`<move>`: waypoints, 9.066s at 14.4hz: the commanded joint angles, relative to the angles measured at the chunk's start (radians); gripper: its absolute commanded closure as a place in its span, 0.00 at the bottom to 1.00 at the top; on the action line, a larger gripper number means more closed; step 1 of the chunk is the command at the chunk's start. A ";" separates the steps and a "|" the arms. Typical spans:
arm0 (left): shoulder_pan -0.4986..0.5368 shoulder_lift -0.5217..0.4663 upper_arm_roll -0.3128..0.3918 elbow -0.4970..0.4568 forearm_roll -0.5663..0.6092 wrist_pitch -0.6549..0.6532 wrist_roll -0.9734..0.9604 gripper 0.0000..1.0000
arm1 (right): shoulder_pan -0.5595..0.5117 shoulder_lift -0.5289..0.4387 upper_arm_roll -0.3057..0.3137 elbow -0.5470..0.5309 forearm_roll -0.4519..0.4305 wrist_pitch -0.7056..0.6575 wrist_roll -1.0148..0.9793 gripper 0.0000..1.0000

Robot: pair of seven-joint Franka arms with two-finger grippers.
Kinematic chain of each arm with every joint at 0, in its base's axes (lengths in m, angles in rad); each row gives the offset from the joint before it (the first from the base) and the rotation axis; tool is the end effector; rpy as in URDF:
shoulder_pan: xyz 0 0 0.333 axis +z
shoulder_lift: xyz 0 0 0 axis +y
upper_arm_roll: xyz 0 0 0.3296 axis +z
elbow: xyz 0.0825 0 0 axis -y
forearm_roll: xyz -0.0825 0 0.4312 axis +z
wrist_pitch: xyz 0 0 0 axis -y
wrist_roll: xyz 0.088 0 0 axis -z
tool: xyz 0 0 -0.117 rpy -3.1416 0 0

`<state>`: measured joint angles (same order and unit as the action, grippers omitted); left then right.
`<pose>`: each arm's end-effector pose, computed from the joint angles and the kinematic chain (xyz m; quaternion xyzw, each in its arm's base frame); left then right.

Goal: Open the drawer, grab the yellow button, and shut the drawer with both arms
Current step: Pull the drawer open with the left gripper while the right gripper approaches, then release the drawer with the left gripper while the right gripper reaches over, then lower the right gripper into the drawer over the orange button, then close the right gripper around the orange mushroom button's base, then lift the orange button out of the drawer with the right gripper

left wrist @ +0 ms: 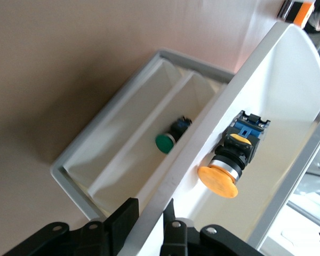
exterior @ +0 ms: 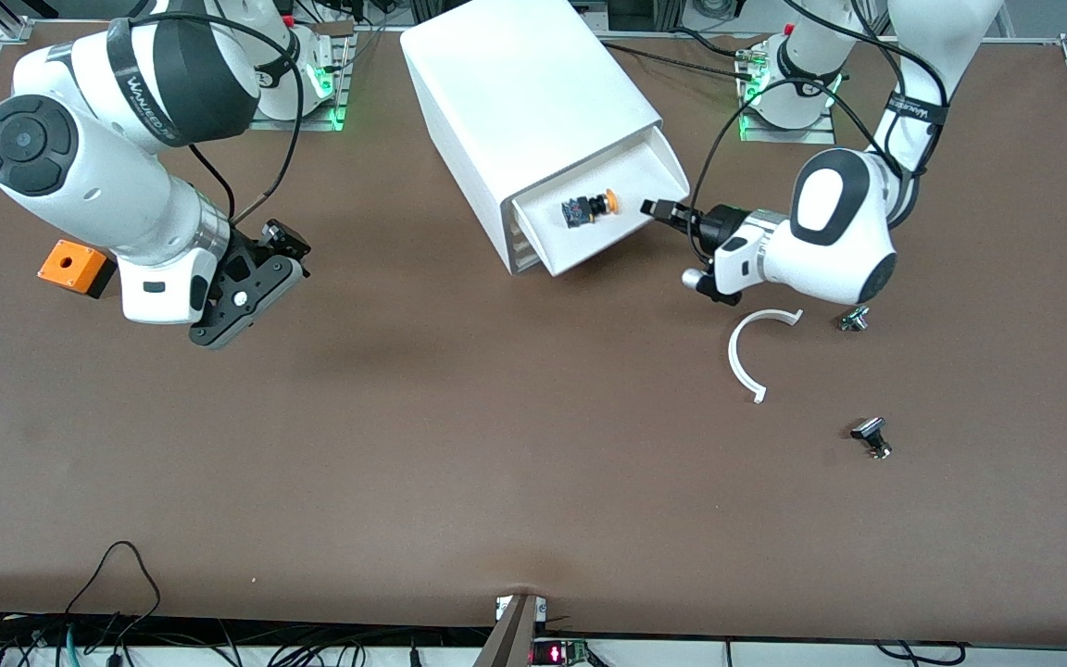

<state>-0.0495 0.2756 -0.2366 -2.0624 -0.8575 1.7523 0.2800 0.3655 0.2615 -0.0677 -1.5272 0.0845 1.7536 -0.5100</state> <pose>0.5263 -0.2319 0.2754 0.8758 -0.0633 -0.2648 0.3985 0.6535 0.2140 0.4979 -0.9218 -0.3859 0.0137 0.0343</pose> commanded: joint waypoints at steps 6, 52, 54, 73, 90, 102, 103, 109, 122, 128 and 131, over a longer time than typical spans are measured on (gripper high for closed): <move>0.025 -0.019 0.045 0.027 0.049 0.099 -0.050 0.00 | 0.016 0.083 0.057 0.117 0.021 0.064 -0.232 0.00; 0.180 -0.300 0.140 0.416 0.868 -0.149 -0.298 0.00 | 0.498 0.502 0.094 0.538 -0.012 0.095 -0.390 0.00; 0.180 -0.300 0.140 0.416 0.868 -0.146 -0.295 0.00 | 0.503 0.504 0.094 0.536 -0.014 0.093 -0.390 0.00; 0.184 -0.299 0.140 0.416 0.868 -0.148 -0.294 0.00 | 0.535 0.481 0.074 0.473 -0.012 0.069 -0.394 0.00; 0.169 -0.268 0.137 0.453 0.868 -0.139 -0.294 0.00 | 0.559 0.505 0.072 0.475 -0.022 0.107 -0.387 0.43; 0.184 -0.271 0.140 0.467 0.868 -0.232 -0.291 0.00 | 0.527 0.357 0.069 0.403 -0.029 0.090 -0.363 0.63; 0.183 -0.270 0.140 0.469 0.868 -0.228 -0.291 0.00 | 0.524 0.348 0.069 0.403 -0.038 0.090 -0.361 0.63; 0.183 -0.219 0.140 0.516 0.867 -0.189 -0.285 0.00 | 0.458 0.185 0.072 0.211 -0.049 0.109 -0.367 0.63; 0.184 -0.133 0.149 0.574 0.864 -0.175 -0.285 0.00 | 0.337 0.110 0.078 0.125 -0.084 0.118 -0.314 0.63; 0.171 -0.098 0.146 0.581 0.871 -0.126 -0.285 0.00 | 0.193 0.110 0.075 0.007 -0.089 0.244 -0.139 0.63; 0.169 -0.067 0.140 0.567 0.877 -0.059 -0.288 0.00 | 0.081 0.087 0.075 -0.095 -0.089 0.257 -0.049 0.63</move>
<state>0.1255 0.1649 -0.0925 -1.5197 -0.0090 1.6684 -0.0122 0.5243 0.4046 -0.0111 -1.5144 0.0060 1.9770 -0.6188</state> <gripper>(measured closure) 0.000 0.586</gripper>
